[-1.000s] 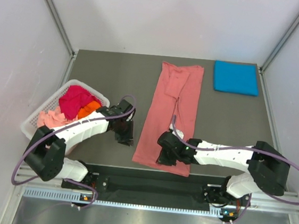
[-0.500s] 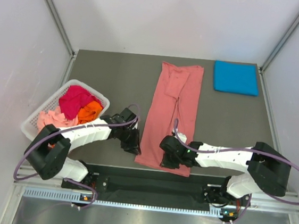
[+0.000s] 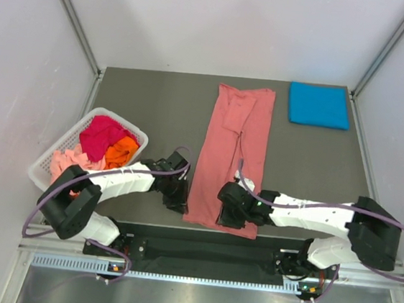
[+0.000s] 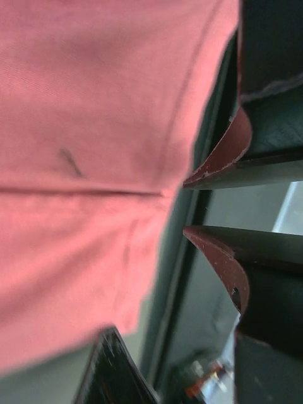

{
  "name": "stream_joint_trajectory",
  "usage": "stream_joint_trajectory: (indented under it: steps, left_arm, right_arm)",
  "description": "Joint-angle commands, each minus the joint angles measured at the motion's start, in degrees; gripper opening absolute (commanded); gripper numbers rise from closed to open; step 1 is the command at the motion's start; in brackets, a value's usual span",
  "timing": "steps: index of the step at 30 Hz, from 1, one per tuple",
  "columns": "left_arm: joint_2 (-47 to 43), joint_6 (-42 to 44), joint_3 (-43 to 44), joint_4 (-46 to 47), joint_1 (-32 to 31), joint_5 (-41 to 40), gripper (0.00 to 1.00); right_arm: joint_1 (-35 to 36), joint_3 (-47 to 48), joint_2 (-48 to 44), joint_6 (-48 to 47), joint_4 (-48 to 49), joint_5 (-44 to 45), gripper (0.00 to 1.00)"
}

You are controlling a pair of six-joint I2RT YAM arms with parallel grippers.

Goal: Fold and stack the t-shirts
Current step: Fold the tshirt

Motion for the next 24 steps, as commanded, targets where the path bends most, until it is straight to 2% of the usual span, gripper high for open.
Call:
stream_joint_trajectory:
  steps: [1, 6, 9, 13, 19, 24]
  left_arm:
    - [-4.21, 1.34, 5.57, -6.23, -0.71, -3.47, 0.27]
    - [-6.94, -0.24, 11.04, -3.80, -3.16, 0.92, 0.31]
    - [-4.22, -3.83, 12.27, 1.56, -7.98, 1.80, 0.30]
    - [3.32, -5.95, 14.56, 7.89, -13.09, 1.98, 0.29]
    - [12.56, -6.13, 19.83, 5.80, -17.93, -2.32, 0.30]
    - [16.69, -6.30, 22.47, 3.51, -20.04, -5.22, 0.31]
  right_arm:
    - [1.15, 3.15, -8.09, -0.40, -3.35, 0.77, 0.31]
    - [0.36, 2.36, -15.49, -1.80, -6.42, 3.05, 0.29]
    - [-2.44, -0.36, -20.58, -3.55, -7.66, 3.59, 0.26]
    - [-10.68, -4.57, -25.25, -7.60, -10.99, 3.15, 0.25]
    - [-20.10, -8.97, -32.37, -12.97, -14.16, 0.25, 0.25]
    - [-21.96, -10.82, -35.27, -13.85, -14.52, -0.98, 0.25]
